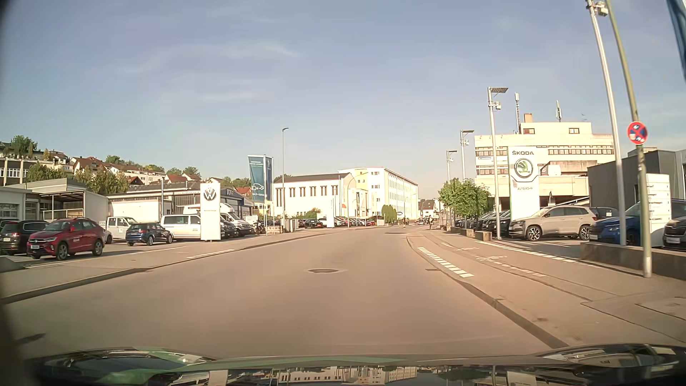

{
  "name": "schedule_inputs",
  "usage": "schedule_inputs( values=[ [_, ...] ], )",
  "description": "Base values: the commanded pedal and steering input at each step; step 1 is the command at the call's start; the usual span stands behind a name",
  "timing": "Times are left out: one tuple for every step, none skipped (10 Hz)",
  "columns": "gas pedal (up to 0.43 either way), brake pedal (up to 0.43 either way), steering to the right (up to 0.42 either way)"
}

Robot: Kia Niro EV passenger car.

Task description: Follow the waypoints while adhering to traffic rules and regulations

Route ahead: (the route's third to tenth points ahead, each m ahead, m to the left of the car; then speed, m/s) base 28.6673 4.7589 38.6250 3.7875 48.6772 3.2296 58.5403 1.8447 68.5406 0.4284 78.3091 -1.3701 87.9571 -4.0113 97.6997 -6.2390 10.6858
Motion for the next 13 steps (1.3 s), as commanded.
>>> schedule_inputs(
  values=[
    [0.118, 0.0, 0.001],
    [0.118, 0.0, 0.001],
    [0.118, 0.0, 0.001],
    [0.118, 0.0, 0.001],
    [0.098, 0.0, 0.001],
    [0.098, 0.0, 0.001],
    [0.098, 0.0, 0.001],
    [0.098, 0.0, 0.001],
    [0.098, 0.0, 0.001],
    [0.098, 0.0, 0.002],
    [0.098, 0.0, 0.004],
    [0.098, 0.0, 0.005],
    [0.098, 0.0, 0.005]
  ],
)
